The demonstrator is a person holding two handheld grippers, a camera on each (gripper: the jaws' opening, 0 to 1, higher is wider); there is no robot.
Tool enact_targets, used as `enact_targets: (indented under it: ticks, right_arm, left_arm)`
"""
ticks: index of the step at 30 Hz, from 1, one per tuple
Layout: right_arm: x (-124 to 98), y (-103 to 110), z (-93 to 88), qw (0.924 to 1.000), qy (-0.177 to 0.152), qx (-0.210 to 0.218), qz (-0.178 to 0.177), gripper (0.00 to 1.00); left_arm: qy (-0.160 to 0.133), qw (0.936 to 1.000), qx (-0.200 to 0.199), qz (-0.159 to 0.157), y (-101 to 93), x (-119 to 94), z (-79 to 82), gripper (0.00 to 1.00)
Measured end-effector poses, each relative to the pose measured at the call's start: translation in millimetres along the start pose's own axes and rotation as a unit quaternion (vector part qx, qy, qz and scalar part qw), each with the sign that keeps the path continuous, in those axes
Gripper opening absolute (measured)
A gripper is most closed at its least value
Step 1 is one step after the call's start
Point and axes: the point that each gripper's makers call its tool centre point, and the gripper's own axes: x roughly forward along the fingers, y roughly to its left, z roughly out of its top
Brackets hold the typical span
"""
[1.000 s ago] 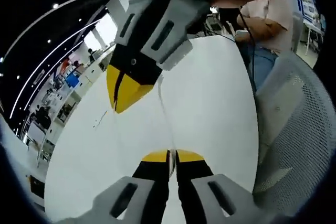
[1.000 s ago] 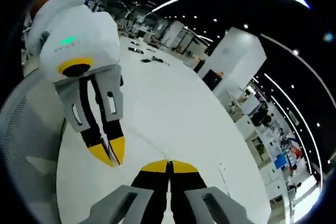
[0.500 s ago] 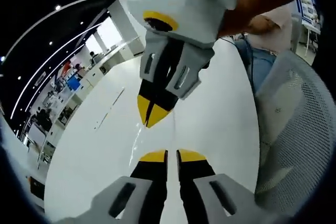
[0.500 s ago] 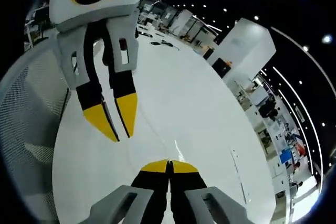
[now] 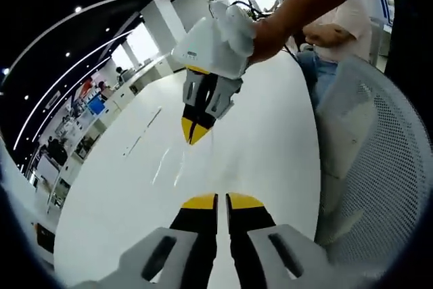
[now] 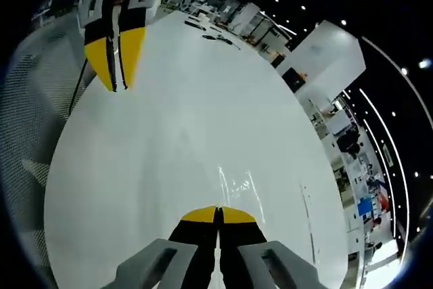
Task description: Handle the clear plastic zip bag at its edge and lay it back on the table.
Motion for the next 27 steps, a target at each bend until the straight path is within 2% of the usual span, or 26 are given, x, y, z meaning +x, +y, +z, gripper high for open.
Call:
enact_targets:
  ticks: [5,11,15,19,20,27]
  right_arm:
    - [9,-3,-4.2,1.0,0.01,-0.001,0.002,0.0]
    - [22,-7,-19.4,0.9992,0.033,-0.02,0.01,0.0]
    - [27,-11,-29.4,0.9989,0.044,-0.01,0.014,0.0]
    - [32,-23,-37.5,0.9977,0.052,0.045,-0.005,0.0]
    - [33,-25,-37.8,0.9976,0.051,0.046,-0.008,0.0]
    - [40,-19,-39.8,0.9939,0.048,0.099,0.006,0.03]
  left_arm:
    - [0.005,0.9999,-0.013,0.002,-1.4,-4,-12.7,0.02]
    - [0.004,0.9993,-0.035,0.011,-4.9,-12,-14.8,0.01]
    - [0.011,0.9993,-0.034,0.011,-5.6,-15,-19.3,0.0]
    - [0.009,0.9986,-0.048,0.019,-0.5,-17,-22.3,0.0]
    - [0.009,0.9986,-0.049,0.019,-0.3,-17,-23.0,0.0]
    - [0.014,0.9983,-0.054,0.018,-1.9,-16,-27.1,0.0]
